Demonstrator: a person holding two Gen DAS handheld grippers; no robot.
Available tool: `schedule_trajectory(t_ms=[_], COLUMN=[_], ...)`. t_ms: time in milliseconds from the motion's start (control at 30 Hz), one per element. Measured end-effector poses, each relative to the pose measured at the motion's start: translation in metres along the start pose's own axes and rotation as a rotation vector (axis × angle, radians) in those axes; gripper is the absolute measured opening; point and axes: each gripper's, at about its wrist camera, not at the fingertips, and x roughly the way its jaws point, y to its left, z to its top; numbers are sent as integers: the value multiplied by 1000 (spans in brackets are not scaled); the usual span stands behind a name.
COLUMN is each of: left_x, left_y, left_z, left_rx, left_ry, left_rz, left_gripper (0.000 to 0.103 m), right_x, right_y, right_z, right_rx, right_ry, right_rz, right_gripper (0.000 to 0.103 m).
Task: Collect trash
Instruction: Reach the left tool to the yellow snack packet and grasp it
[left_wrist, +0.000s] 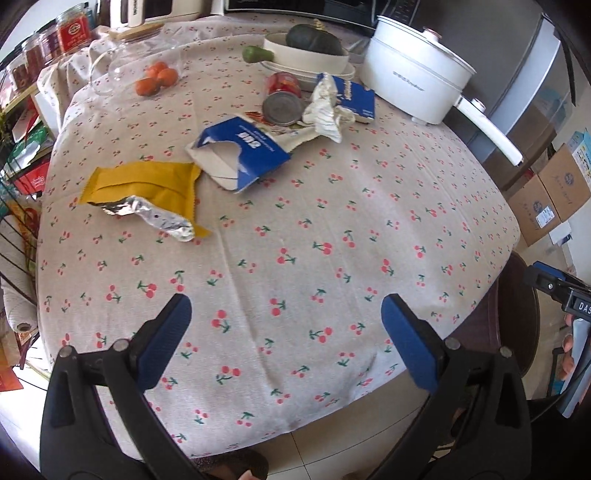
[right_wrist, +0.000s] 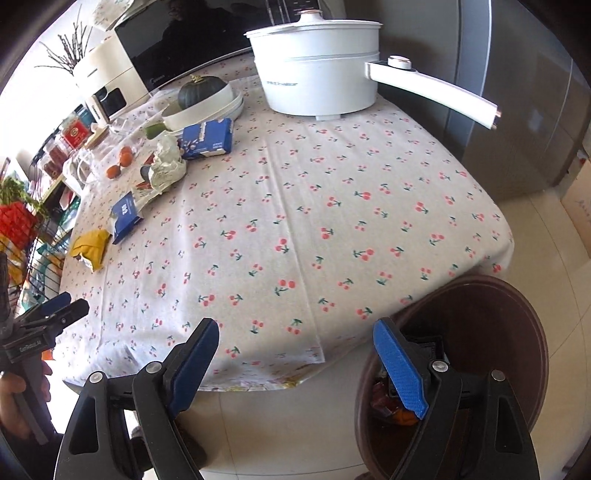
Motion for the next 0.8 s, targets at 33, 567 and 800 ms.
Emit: schedule_trajectory(t_ms=[33, 567, 800], left_x=[0, 40, 76], left_y=[11, 63, 68], left_z=[1, 67, 87], left_rx=[-29, 618, 740], left_ry=[2, 185, 300], left_rz=[17, 295, 223], left_gripper=[102, 102, 102], right_x=[3, 49, 62], right_y=[6, 44, 32], right_z=[2, 27, 38], right_rx=[-11, -112, -110], right_ry=[4, 84, 112], right_rz=[2, -15, -22], right_gripper=[87, 88, 88])
